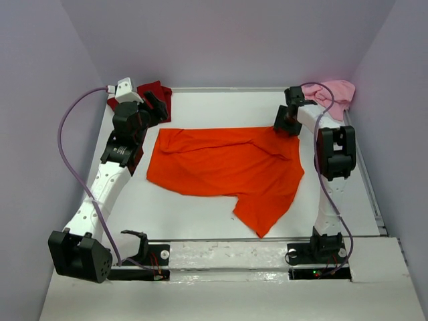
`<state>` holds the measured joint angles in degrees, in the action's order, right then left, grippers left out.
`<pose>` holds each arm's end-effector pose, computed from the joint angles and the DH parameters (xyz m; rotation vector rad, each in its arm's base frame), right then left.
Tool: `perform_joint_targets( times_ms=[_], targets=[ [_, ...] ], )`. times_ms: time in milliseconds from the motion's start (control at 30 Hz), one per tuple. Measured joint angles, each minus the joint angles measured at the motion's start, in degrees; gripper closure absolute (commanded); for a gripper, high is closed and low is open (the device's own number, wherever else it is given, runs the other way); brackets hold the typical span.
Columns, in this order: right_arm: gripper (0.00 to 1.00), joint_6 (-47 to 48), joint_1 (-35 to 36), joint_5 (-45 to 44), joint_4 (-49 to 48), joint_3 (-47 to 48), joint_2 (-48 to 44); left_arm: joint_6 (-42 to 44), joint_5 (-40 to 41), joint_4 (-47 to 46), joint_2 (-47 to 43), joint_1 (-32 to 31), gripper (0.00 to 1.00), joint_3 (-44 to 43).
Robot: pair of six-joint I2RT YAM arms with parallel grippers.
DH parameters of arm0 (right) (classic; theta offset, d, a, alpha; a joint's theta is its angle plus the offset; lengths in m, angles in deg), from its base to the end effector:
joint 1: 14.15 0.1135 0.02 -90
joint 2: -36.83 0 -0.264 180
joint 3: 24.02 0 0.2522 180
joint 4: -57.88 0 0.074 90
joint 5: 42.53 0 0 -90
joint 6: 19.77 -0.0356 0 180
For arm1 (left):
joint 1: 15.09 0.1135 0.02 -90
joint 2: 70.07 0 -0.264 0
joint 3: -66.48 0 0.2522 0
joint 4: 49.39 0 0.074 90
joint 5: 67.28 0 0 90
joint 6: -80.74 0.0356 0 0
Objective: Fold and stack the t-shirts
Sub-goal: Fold the tshirt
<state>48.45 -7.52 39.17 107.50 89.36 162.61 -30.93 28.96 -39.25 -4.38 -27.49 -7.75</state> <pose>0.4694 0.0494 0.1771 0.3944 2.6044 -0.0242 0.2646 -0.0542 0.3885 -0.2150 1.5968 -0.3745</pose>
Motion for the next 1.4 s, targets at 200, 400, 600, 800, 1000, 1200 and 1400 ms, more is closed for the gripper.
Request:
perform_joint_targets(
  times_ms=[200, 400, 600, 800, 1000, 1200, 1400],
  targets=[
    [0.33, 0.55, -0.85, 0.44, 2.12, 9.70, 6.08, -0.02, -0.26, -0.02, 0.00, 0.00, 0.25, 0.00],
    [0.33, 1.29, -0.85, 1.53, 4.66, 21.59, 12.87, -0.04, -0.70, -0.04, 0.02, 0.00, 0.25, 0.00],
    [0.33, 2.99, -0.85, 1.95, 6.36, 29.90, 16.46, -0.02, -0.90, -0.04, 0.17, 0.00, 0.25, 0.04],
    [0.34, 3.87, -0.85, 4.11, 5.57, 27.63, 11.34, 0.02, -0.48, -1.18, 0.46, -0.24, 0.25, 0.94],
    [0.34, 3.32, -0.57, 7.50, 3.32, 9.27, -12.24, 1.44, 4.59, -0.87, 0.00, -7.58, 0.25, 3.37],
    [0.35, 1.79, 3.34, 10.16, -3.50, -11.74, -39.12, -2.03, 3.63, 0.85, -2.32, -9.64, 0.26, 6.27],
    [0.36, -0.94, 13.68, 11.10, -6.01, -33.11, -45.62, -9.11, 1.81, 3.02, -5.46, -9.62, 0.29, 16.48]
  ],
)
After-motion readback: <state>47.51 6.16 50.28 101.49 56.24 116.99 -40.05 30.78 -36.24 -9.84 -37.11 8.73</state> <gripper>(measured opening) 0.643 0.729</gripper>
